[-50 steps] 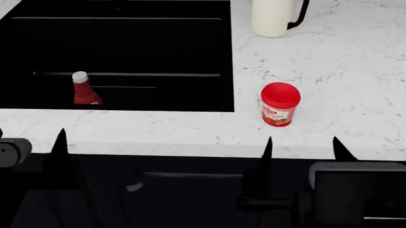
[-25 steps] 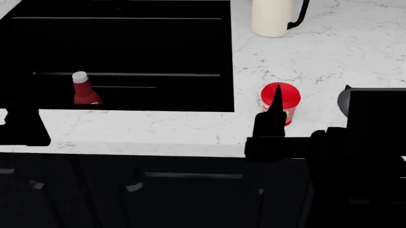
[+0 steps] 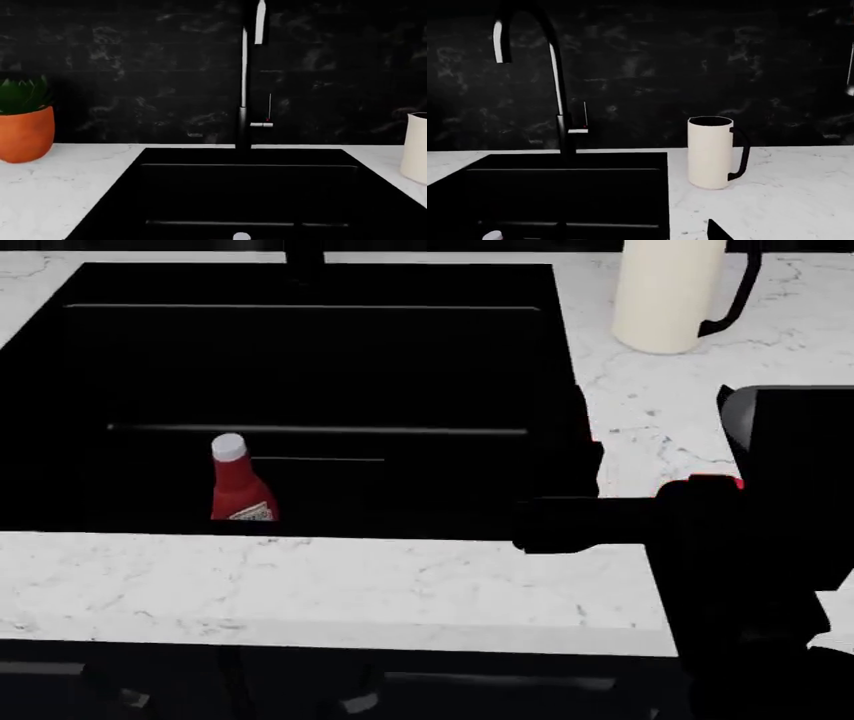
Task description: Pick the jam from the counter and place it in the sink
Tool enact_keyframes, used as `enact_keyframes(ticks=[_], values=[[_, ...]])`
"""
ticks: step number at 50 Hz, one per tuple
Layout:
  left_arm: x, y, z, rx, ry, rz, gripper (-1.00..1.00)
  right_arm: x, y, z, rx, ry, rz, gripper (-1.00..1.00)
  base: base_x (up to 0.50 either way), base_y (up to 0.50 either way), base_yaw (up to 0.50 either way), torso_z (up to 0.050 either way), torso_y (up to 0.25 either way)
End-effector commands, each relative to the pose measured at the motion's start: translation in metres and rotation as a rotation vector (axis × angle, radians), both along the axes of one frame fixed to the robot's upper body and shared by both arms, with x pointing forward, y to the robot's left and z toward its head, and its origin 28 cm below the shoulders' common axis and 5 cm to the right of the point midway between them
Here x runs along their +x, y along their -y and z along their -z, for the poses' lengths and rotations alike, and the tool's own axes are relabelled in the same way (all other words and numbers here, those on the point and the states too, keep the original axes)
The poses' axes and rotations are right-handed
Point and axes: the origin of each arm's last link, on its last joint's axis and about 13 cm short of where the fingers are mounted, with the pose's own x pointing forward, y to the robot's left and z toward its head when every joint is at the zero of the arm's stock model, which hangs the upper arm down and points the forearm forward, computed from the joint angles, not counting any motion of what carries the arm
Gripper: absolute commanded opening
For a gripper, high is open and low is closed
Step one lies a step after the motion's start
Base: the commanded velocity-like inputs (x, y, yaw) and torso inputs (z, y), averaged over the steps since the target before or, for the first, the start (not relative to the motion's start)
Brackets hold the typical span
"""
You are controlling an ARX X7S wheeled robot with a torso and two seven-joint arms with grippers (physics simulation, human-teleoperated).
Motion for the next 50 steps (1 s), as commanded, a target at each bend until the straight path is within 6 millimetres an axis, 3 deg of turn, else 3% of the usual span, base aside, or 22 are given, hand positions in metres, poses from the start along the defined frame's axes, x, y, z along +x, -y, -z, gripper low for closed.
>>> enact_keyframes(ticks=[1, 15, 32, 50], values=[[0.000, -0.001, -0.003, -0.020, 0.012, -0.011, 1.00, -0.002, 0.001, -0.003, 0.035, 0.022, -0.020, 1.00, 0.43, 0.31, 0.00, 0.000, 0.000], [0.000, 0.000, -0.005, -0.014, 0.014, -0.012, 1.00, -0.003, 0.001, -0.004, 0.065, 0.028, -0.031, 1.00, 0.46, 0.11, 0.00, 0.000, 0.000], [-0.001, 0.000, -0.003, -0.015, 0.012, -0.011, 1.00, -0.004, -0.002, -0.002, 0.056, 0.013, -0.062, 1.00, 0.46, -0.22, 0.00, 0.000, 0.001], [-0.001, -0.001, -0.001, -0.010, 0.004, -0.016, 1.00, -0.015, 0.008, -0.002, 0.005, -0.092, 0.014, 1.00, 0.00, 0.00, 0.00, 0.000, 0.000]])
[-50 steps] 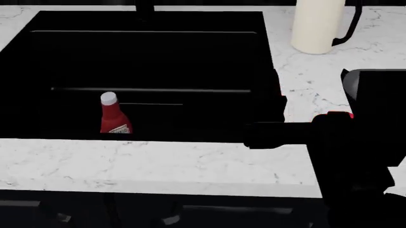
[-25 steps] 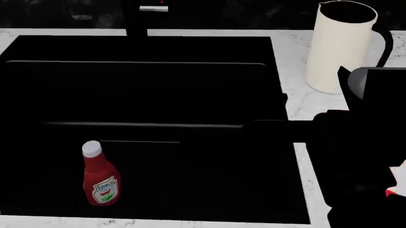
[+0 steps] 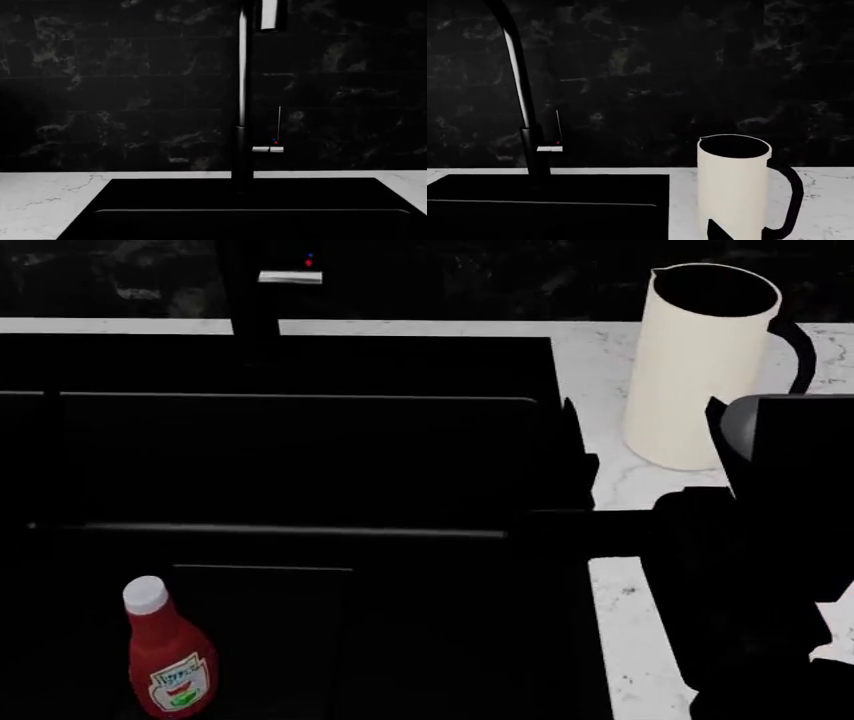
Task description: Pick the jam from the counter and place it in the sink
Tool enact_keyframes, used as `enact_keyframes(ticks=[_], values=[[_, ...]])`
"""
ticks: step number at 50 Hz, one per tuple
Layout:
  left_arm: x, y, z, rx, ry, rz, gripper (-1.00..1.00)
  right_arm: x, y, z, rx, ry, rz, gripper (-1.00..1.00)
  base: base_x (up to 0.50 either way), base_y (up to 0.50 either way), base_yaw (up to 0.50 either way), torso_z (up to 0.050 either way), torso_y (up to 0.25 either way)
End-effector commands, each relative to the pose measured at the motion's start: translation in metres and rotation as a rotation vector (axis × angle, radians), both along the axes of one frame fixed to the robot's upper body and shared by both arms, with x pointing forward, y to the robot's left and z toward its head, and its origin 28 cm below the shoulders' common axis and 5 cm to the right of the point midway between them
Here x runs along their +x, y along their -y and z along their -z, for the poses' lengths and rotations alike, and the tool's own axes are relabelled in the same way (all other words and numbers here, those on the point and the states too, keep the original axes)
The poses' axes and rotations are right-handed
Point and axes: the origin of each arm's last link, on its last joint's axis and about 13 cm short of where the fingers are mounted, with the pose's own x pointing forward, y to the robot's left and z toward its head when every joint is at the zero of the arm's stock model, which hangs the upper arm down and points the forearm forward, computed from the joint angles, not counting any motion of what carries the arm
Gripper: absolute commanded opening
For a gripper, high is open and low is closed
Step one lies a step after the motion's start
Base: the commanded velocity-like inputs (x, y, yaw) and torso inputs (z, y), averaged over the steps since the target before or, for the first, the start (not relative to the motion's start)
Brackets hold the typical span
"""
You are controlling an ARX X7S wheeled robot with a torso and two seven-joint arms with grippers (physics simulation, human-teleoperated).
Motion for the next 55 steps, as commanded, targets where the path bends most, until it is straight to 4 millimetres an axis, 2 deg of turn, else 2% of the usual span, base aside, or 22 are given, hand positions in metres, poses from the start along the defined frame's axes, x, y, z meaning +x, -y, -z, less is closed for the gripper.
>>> enact_keyframes(ticks=[1, 15, 23, 33, 55], values=[[0.001, -0.002, 0.002, -0.023, 0.001, -0.022, 1.00, -0.009, 0.010, -0.002, -0.002, -0.076, 0.049, 1.00, 0.00, 0.00, 0.00, 0.000, 0.000], [0.003, -0.003, 0.004, -0.019, -0.010, -0.024, 1.00, -0.057, 0.042, -0.019, -0.023, -0.174, 0.220, 1.00, 0.00, 0.00, 0.00, 0.000, 0.001], [0.003, -0.003, 0.007, -0.019, -0.018, -0.026, 1.00, -0.072, 0.053, -0.030, -0.057, -0.242, 0.288, 1.00, 0.00, 0.00, 0.00, 0.000, 0.000], [0.004, -0.004, 0.007, -0.019, -0.023, -0.027, 1.00, -0.075, 0.055, -0.038, -0.089, -0.299, 0.300, 1.00, 0.00, 0.00, 0.00, 0.000, 0.000], [0.003, -0.003, 0.008, -0.015, -0.023, -0.021, 1.00, -0.081, 0.058, -0.031, -0.123, -0.391, 0.314, 1.00, 0.00, 0.00, 0.00, 0.000, 0.000]])
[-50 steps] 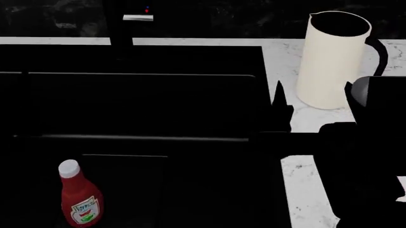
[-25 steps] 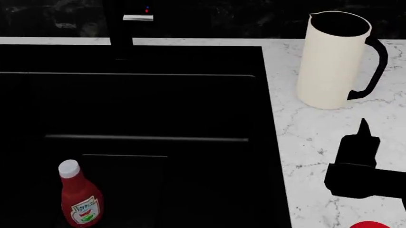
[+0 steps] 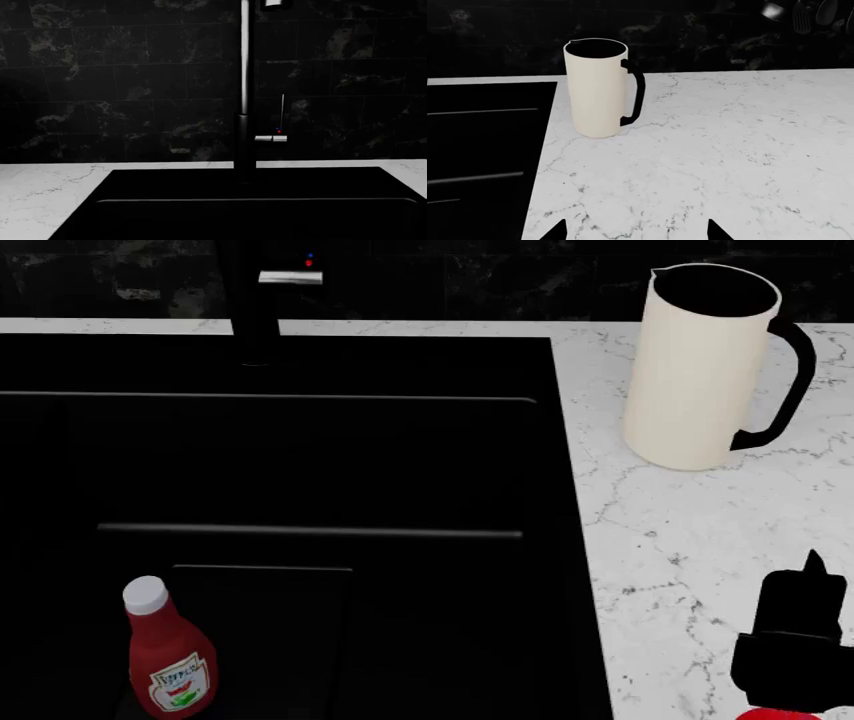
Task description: Pick the jam from the counter and place it in the sink
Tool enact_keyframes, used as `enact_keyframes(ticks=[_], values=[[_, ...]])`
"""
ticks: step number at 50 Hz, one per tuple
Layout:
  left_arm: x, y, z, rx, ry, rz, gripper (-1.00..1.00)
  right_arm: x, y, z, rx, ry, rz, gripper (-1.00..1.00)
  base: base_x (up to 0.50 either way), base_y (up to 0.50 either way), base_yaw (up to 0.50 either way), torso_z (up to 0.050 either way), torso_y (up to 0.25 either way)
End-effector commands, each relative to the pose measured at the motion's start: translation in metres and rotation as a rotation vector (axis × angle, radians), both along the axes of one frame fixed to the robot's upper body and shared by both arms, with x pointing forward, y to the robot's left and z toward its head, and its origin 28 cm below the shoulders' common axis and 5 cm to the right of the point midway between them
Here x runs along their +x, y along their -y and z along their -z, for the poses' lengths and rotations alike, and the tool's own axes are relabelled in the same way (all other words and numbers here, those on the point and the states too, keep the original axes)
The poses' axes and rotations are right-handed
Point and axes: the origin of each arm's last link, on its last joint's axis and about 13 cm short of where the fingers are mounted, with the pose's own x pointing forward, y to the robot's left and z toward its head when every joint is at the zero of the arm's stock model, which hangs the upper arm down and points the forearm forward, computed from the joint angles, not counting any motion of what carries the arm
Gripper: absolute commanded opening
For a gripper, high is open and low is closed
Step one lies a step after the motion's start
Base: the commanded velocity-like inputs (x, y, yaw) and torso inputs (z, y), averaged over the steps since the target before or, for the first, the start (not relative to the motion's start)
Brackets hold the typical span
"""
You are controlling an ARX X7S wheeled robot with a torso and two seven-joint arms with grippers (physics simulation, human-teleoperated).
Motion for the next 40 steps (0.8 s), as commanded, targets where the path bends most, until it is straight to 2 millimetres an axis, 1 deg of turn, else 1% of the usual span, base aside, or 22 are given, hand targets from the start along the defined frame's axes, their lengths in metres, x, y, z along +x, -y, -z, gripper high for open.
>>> enact_keyframes(ticks=[1, 29, 40], values=[[-0.001, -0.001, 0.000, -0.022, 0.008, -0.017, 1.00, -0.004, 0.001, 0.002, -0.002, -0.022, -0.001, 1.00, 0.00, 0.00, 0.00, 0.000, 0.000], [-0.001, -0.001, -0.001, -0.023, 0.009, -0.017, 1.00, -0.016, 0.004, 0.016, 0.031, -0.097, -0.010, 1.00, 0.00, 0.00, 0.00, 0.000, 0.000], [0.000, 0.000, -0.001, -0.021, 0.006, -0.015, 1.00, -0.021, -0.004, 0.019, 0.047, -0.125, -0.031, 1.00, 0.00, 0.00, 0.00, 0.000, 0.000]])
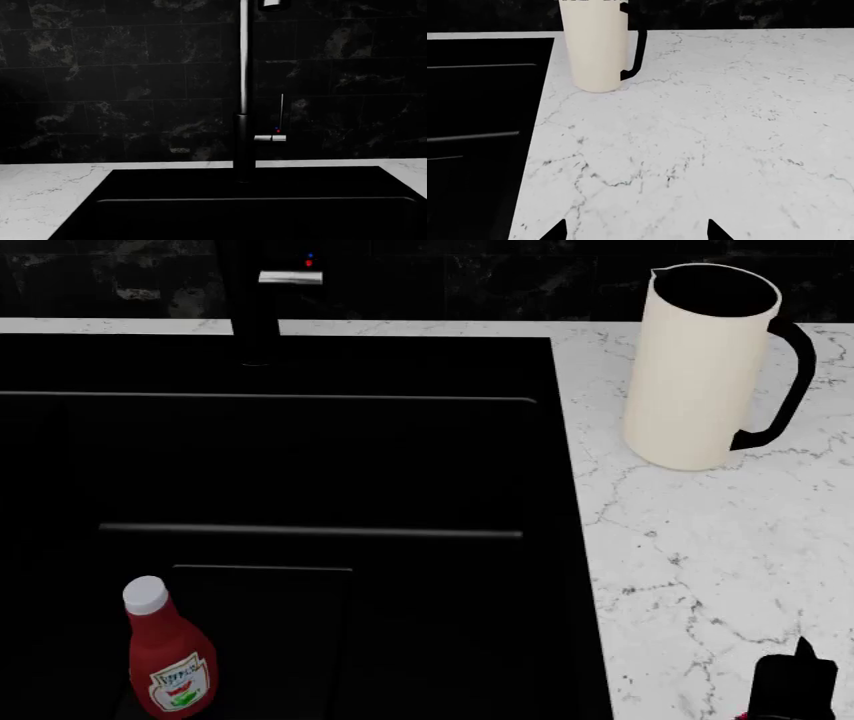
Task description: Pick the jam from the counter and place it in the sink
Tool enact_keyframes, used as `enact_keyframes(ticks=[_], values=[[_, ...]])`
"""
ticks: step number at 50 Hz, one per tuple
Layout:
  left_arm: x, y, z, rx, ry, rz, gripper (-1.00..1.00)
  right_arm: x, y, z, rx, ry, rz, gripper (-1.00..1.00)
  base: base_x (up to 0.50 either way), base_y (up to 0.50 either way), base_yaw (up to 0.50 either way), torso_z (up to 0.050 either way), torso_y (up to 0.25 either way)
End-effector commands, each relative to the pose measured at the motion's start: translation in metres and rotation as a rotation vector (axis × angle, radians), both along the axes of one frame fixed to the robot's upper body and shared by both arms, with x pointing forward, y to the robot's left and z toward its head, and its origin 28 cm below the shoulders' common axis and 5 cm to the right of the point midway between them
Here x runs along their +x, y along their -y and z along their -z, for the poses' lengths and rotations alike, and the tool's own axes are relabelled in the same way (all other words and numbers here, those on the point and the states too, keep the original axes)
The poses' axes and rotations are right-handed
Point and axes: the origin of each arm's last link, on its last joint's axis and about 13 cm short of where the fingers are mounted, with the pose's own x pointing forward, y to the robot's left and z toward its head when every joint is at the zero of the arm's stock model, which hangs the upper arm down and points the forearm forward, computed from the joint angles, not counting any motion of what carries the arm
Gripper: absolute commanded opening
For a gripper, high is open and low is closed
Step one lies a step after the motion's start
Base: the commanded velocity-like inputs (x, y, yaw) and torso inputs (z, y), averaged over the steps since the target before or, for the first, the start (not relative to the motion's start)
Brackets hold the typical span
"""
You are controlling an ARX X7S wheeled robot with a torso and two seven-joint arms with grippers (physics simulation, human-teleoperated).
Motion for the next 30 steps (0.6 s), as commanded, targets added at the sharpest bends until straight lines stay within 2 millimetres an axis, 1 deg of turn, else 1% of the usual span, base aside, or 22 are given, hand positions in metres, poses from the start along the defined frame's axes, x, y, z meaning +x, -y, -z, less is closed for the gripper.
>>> enact_keyframes(ticks=[1, 18, 25, 30], values=[[0.001, -0.001, -0.001, -0.023, 0.007, -0.015, 1.00, -0.005, -0.005, 0.004, 0.028, -0.004, -0.027, 1.00, 0.00, 0.00, 0.00, 0.000, 0.000], [0.001, 0.001, -0.001, -0.017, 0.006, -0.012, 1.00, -0.013, -0.007, 0.020, 0.029, -0.063, -0.049, 1.00, 0.00, 0.00, 0.00, 0.000, 0.000], [0.001, 0.000, 0.000, -0.018, 0.006, -0.013, 1.00, -0.012, -0.008, 0.024, 0.036, -0.071, -0.067, 1.00, 0.00, 0.00, 0.00, 0.000, 0.000], [0.000, 0.000, 0.000, -0.018, 0.006, -0.016, 1.00, -0.012, -0.008, 0.022, 0.036, -0.065, -0.081, 1.00, 0.00, 0.00, 0.00, 0.000, 0.000]])
